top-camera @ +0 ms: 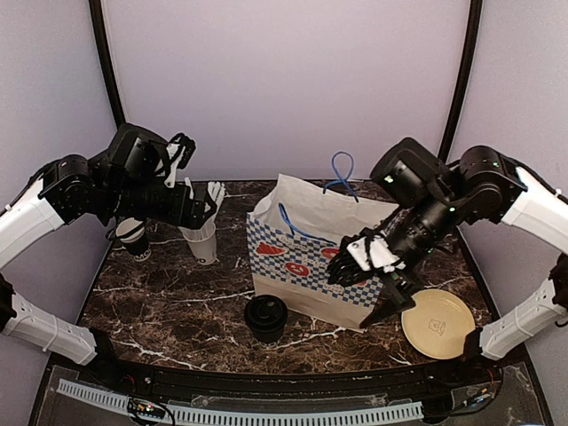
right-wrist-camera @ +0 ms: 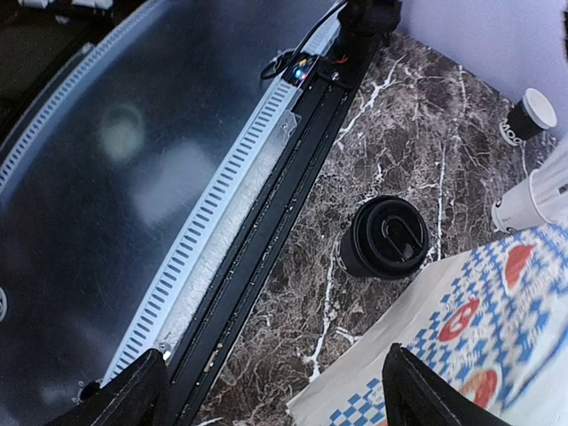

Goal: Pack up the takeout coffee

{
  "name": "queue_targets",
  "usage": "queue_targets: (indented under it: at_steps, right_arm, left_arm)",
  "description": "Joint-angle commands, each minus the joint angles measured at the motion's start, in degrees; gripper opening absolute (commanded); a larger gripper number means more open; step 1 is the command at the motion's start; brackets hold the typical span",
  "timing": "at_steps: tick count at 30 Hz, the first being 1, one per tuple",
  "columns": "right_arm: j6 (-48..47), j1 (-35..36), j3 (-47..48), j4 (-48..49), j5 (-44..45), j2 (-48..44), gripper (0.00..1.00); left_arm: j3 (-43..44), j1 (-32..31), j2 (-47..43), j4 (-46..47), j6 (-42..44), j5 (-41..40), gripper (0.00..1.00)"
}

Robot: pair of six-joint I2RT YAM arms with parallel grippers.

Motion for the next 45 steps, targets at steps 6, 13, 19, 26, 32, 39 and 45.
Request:
queue_targets:
  at_steps: [6, 13, 19, 26, 32, 39, 45]
  right_arm:
    - [4.62, 11.70, 14.65, 7.96, 16.15, 21.97, 0.84]
    - [3.49, 10.98, 18.36, 9.81, 23.43, 33.77, 0.81]
    - [3.94, 7.94, 22.18, 9.04, 21.39, 39.84, 0.84]
    - [3.01, 7.04, 25.94, 6.01, 20.55, 44.81, 0.88]
    - [2.16, 6.70, 27.25, 2.11, 18.73, 46.64, 0.89]
    - [2.21, 6.36, 27.07, 0.84, 18.67, 47.53, 0.87]
    - [2.45, 6.31, 26.81, 1.27, 19.28, 48.12, 0.80]
  left_arm:
    - [-2.09, 0.31, -7.84, 5.30, -1.44, 0.22, 0.92]
    - [-3.36, 0.29, -10.80, 4.45, 0.18, 2.16, 0.92]
    - [-6.17, 0.29, -13.14, 5.71, 0.52, 3.58, 0.92]
    - [-7.61, 0.32, -13.25, 6.03, 1.75, 4.37, 0.92]
    - [-8.61, 0.34, -13.32, 6.49, 2.83, 4.26, 0.92]
    - [-8.98, 0.34, -13.29, 6.63, 3.18, 4.29, 0.92]
    - [-9.51, 0.27, -13.18, 6.64, 3.23, 4.22, 0.92]
